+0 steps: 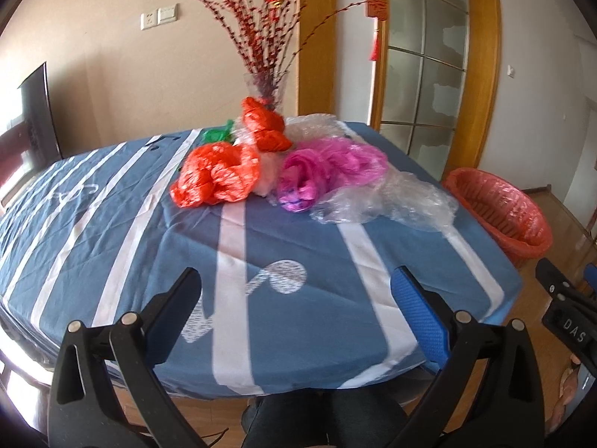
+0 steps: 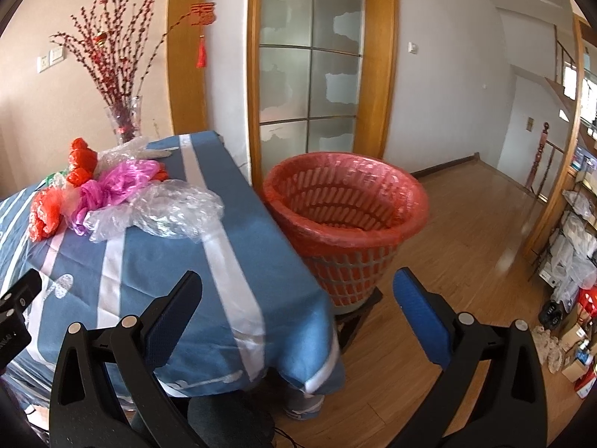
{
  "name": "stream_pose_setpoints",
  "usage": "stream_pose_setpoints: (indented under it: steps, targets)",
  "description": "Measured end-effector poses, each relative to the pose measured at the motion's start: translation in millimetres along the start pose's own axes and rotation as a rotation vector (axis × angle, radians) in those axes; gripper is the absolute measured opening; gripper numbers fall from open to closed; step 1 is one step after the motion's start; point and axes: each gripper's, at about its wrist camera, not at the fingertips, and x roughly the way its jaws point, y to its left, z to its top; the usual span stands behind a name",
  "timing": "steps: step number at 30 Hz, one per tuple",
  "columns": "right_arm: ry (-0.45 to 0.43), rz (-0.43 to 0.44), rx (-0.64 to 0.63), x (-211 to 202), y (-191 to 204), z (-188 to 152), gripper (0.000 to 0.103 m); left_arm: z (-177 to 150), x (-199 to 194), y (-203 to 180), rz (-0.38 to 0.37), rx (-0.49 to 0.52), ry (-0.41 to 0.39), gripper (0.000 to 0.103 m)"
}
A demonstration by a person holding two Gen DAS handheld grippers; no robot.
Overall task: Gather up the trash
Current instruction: 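Grasp the pink bag with the right tool while the left tool grasps the red bag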
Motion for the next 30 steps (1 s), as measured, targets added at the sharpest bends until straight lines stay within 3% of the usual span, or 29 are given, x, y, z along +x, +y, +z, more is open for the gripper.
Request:
stream_pose_setpoints:
  steps: [9,14,16,19,26,30]
  targets:
    - [0.004,0.168,-0.036,24,50,35,0.101,14,22,54,0.085,-0.111,0.037,0.099]
    - [0.021,0.294,-0.088,45,94,57,0.094,22,34,89,0.128,-0.179,0.049,0.099]
    - [0.027,0.339,-0.118,51,114,63,0.078,29,37,104,0.147,-0.195,0.038,0.099]
    - [0.066,0.397,-0.164,66,145,70,0.07,39,42,119,0.173,-0.202,0.013,0.099]
    - [0.152,0.481,-0.202,103,196,81,0.057,67,62,149,0.22,-0.194,-0.022,0.099]
    - [0.183,0.511,-0.225,117,214,82,0.054,77,79,160,0.198,-0.204,-0.004,0.099]
